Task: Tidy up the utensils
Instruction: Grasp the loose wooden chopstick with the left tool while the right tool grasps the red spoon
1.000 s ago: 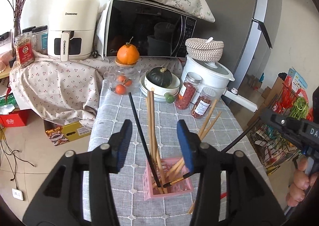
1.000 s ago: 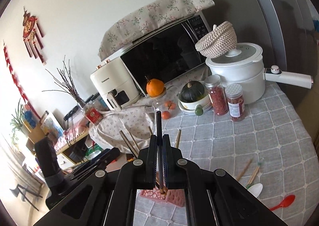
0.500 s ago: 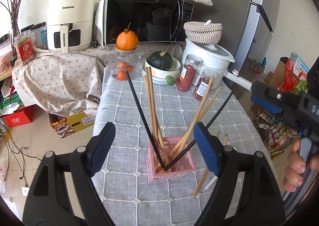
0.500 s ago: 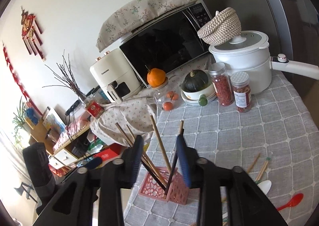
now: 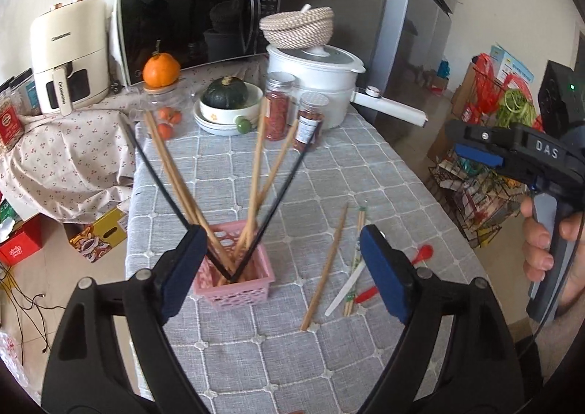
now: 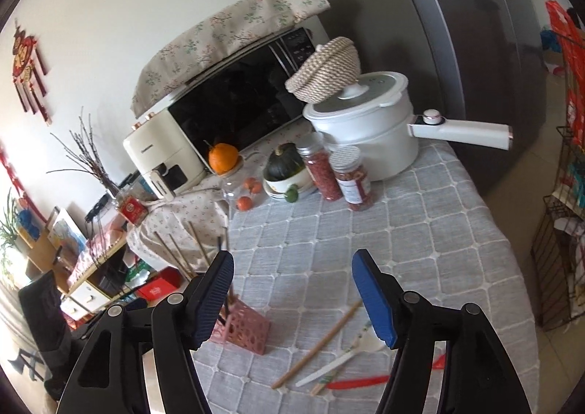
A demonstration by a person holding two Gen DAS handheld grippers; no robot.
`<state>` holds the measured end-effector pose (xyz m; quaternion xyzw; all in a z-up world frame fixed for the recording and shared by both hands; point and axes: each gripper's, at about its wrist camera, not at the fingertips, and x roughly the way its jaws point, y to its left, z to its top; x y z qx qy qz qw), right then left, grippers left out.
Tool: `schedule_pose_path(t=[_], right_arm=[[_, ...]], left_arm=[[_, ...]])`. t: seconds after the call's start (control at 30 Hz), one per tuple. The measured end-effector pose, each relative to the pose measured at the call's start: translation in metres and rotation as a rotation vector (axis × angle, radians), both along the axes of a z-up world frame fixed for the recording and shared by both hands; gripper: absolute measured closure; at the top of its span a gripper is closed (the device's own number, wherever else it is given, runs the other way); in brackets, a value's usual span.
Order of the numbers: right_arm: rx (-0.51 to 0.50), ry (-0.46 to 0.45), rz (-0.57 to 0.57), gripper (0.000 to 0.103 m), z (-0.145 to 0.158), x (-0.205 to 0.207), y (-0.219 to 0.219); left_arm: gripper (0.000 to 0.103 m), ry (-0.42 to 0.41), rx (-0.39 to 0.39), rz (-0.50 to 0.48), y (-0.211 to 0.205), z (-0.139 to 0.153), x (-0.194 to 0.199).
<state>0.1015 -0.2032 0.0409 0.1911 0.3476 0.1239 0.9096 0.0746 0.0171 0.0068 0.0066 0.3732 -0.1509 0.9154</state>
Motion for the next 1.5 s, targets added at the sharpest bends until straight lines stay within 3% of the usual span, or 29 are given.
schedule_pose_path(t=[0.3, 0.5, 0.73, 0.87, 1.03, 1.13, 1.23, 1.33, 1.5], right_arm=[[-0.075, 0.291, -0.092, 0.033, -0.062, 0.000, -0.058], [-0.085, 0.437, -0.122, 0.033, -0.104, 0.000, -0.087], [-0.104, 0.509, -0.103, 0.033, -0.122, 0.002, -0.096], [-0.118, 0.551, -0.089, 0.033, -0.134, 0.006, -0.095], [-0.093, 0.603, -0.073, 0.033, -0.148, 0.010, -0.097], [-0.084, 0.627, -0.074, 0.033, -0.156, 0.013, -0.099], [-0.082, 0.649, -0.077, 0.033, -0.163, 0.016, -0.101], [-0.073, 0.669, -0.081, 0.033, -0.168, 0.017, -0.101], [-0.077, 0.697, -0.078, 0.034, -0.176, 0.019, -0.097]], left_arm=[[0.018, 0.155, 0.077, -0.167, -0.082, -0.039, 0.014], [0.043, 0.302, 0.039, -0.160, -0.107, -0.072, 0.050], [0.073, 0.371, 0.118, -0.123, -0.128, -0.111, 0.088], [0.080, 0.408, 0.172, -0.093, -0.135, -0.136, 0.115], [0.084, 0.425, 0.249, -0.072, -0.143, -0.157, 0.134], [0.084, 0.416, 0.256, -0.071, -0.146, -0.158, 0.138], [0.093, 0.413, 0.259, -0.078, -0.148, -0.157, 0.137], [0.096, 0.395, 0.286, -0.083, -0.148, -0.154, 0.131], [0.096, 0.330, 0.261, -0.110, -0.142, -0.128, 0.106]])
